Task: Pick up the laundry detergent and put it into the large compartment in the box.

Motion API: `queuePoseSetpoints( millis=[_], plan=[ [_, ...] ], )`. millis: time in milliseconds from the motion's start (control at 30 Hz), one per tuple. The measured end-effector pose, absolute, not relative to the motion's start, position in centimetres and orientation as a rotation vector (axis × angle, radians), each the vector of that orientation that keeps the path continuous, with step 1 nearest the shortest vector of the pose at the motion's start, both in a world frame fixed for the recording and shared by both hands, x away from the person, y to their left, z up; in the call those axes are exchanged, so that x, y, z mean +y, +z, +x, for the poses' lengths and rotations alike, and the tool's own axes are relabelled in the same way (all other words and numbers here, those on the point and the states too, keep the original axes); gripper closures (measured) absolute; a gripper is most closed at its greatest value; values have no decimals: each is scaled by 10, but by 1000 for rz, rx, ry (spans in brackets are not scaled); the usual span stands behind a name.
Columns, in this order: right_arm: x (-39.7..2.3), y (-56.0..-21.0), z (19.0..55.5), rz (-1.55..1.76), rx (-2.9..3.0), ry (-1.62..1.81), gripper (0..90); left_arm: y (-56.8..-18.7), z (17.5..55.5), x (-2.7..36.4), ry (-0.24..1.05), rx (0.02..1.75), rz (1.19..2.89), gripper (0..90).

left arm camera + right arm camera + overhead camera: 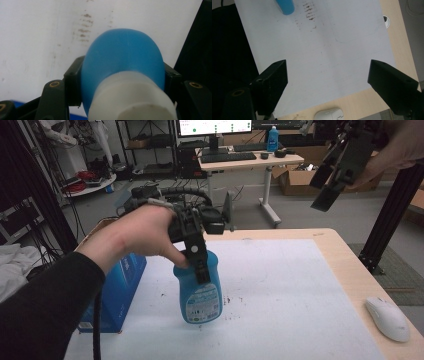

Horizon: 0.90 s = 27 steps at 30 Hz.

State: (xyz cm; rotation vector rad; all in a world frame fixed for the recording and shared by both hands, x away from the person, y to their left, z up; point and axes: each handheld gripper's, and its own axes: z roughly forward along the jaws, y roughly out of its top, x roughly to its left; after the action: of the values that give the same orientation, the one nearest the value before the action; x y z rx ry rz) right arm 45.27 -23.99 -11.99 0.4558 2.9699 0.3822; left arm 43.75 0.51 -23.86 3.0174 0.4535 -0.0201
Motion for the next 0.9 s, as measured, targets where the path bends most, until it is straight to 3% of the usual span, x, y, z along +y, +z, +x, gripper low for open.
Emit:
queuePoseSetpoints(
  millis=[267, 533, 900],
  plan=[
    [-240, -117, 452, 450, 2964, 390, 165, -191, 447, 25, 6, 806, 2933, 378],
    [-240, -113, 450, 439, 2959, 395, 167, -150, 462, 68, 4, 1265, 2684, 378],
    [-239, -114, 452, 442, 2961, 396, 167, -124, 472, 121, -18, 1627, 2425, 379]
  ],
)
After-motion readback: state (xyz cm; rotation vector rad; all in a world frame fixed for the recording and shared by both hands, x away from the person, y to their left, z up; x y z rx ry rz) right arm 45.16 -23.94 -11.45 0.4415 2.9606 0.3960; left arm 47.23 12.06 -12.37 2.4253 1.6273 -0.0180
